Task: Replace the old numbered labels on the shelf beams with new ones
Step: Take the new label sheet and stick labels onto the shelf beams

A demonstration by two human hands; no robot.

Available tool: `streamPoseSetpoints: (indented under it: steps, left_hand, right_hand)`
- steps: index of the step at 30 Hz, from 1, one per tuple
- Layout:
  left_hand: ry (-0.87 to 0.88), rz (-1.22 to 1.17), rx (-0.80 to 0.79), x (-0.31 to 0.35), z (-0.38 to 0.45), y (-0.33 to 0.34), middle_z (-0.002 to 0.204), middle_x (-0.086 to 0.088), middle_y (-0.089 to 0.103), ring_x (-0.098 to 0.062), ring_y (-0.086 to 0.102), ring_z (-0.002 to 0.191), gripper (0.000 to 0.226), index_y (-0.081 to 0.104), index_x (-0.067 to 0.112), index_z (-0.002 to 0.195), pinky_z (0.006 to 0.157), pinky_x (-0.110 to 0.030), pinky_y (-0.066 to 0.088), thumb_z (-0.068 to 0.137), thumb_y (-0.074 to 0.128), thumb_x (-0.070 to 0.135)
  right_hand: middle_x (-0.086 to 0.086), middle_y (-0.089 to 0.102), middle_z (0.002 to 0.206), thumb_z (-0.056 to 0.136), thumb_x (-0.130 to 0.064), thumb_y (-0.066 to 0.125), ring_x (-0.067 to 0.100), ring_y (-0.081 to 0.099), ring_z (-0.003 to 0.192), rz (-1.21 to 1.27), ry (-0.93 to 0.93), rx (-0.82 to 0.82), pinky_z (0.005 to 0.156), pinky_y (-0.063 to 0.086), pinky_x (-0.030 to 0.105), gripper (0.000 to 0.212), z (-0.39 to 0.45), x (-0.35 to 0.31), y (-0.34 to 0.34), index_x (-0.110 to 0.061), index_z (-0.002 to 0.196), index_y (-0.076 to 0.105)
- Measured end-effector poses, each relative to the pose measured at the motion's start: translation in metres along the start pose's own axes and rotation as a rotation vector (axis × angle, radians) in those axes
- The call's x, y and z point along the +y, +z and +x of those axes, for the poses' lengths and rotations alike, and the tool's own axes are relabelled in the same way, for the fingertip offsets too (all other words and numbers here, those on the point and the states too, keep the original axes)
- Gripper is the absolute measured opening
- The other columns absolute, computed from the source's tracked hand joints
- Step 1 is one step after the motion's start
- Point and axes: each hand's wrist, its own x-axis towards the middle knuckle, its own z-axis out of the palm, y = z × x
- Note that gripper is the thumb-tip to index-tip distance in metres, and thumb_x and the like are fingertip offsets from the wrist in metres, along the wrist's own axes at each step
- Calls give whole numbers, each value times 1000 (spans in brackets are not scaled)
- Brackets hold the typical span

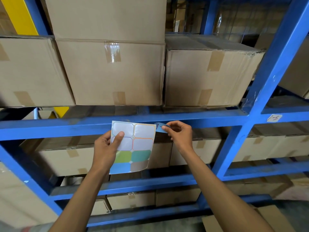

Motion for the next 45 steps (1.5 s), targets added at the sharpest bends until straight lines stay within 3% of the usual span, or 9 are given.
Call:
streamPoseSetpoints:
  steps: [9,15,19,30,36,45]
  left_hand:
    - [-10,-35,41,-8,-2,-7,88,-3,75,-15,71,72,9,71,19,98,57,-23,59,91,66,22]
    - [-11,-42,50,-7,-1,-7,88,-6,74,-18,70,72,5,71,20,94,56,-23,59,91,66,21]
    - [-21,-57,46,-6,-1,-6,90,-9,74,-22,70,74,6,71,18,95,57,-25,60,91,66,20]
    - [-51,-78,37,-7,5,-7,102,-18,76,-34,72,87,18,72,12,105,78,-49,60,90,68,23]
    - [-36,-63,27,-7,8,-7,95,-10,77,-25,74,80,21,71,11,108,63,-32,62,90,67,21]
    - [-35,-71,16,-4,8,-4,93,-9,76,-23,73,77,15,71,15,103,60,-29,62,90,67,22]
  right_hand:
    - [-9,72,84,77,-25,82,6,68,86,-72,-31,46,69,57,22,12,11,15,7,-21,86,74]
    - [-14,70,83,77,-27,81,4,67,87,-107,-41,61,69,55,18,14,12,20,7,-24,89,74]
    - [-15,69,82,76,-28,82,2,66,84,-128,-44,70,71,58,22,15,13,21,8,-23,89,74]
    - [-16,69,78,75,-32,82,1,67,76,-185,-81,118,72,59,24,15,13,22,13,-26,86,74]
    - [-17,70,77,74,-32,83,-1,67,74,-197,-89,144,71,59,23,14,12,21,14,-27,84,74]
    - [-13,73,80,77,-48,77,5,67,77,-436,-134,220,67,51,25,22,6,12,14,-28,86,73]
